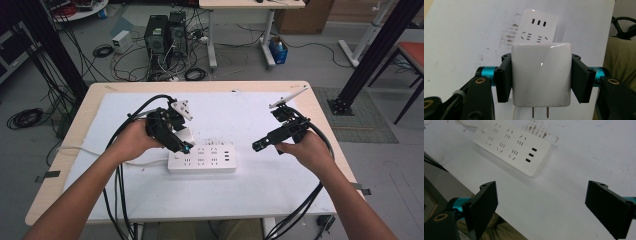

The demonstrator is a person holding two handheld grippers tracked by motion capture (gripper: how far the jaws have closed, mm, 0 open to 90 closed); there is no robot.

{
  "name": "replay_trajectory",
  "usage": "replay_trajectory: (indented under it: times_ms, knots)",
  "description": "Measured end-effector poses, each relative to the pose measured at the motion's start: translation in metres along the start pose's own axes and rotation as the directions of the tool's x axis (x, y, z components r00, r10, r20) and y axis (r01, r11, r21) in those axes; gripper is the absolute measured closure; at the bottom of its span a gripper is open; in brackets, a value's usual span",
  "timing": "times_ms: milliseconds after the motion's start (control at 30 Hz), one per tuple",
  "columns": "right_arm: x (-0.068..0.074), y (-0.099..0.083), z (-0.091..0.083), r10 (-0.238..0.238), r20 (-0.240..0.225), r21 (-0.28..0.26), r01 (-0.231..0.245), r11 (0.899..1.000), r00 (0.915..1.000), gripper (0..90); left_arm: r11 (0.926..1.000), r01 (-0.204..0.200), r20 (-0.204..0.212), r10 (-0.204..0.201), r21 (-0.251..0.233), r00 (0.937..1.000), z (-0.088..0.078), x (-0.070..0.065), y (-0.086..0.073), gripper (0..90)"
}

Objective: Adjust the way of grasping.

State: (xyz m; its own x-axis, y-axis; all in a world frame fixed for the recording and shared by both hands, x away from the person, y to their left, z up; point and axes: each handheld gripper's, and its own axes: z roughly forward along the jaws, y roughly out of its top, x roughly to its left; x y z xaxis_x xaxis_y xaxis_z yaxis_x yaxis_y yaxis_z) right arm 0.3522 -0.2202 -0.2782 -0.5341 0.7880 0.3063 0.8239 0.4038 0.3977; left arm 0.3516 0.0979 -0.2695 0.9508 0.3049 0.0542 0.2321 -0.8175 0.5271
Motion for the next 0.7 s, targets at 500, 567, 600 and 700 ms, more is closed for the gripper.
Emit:
replay_trajectory:
  times_ms: [500,567,600,700]
  knots:
    - [-0.006,0.003,0.017,0.124,-0.174,-0.038,-0.132,0.990,0.9769,10.5,0.9942,-0.073,0.075,0.079,-0.079,0.9940,0.035,-0.008,0.022,42.6]
    - [-0.006,0.003,0.017,0.128,-0.185,-0.042,-0.138,0.990,0.9745,10.6,0.9937,-0.077,0.077,0.084,-0.081,0.9936,0.040,-0.009,0.027,42.5]
    - [-0.006,0.004,0.017,0.132,-0.197,-0.043,-0.143,0.989,0.9714,10.6,0.9933,-0.084,0.077,0.091,-0.079,0.9929,0.042,-0.010,0.029,42.5]
    - [-0.005,0.005,0.019,0.144,-0.222,-0.048,-0.158,0.986,0.9643,10.5,0.9912,-0.085,0.086,0.094,-0.101,0.9919,0.047,-0.012,0.035,42.6]
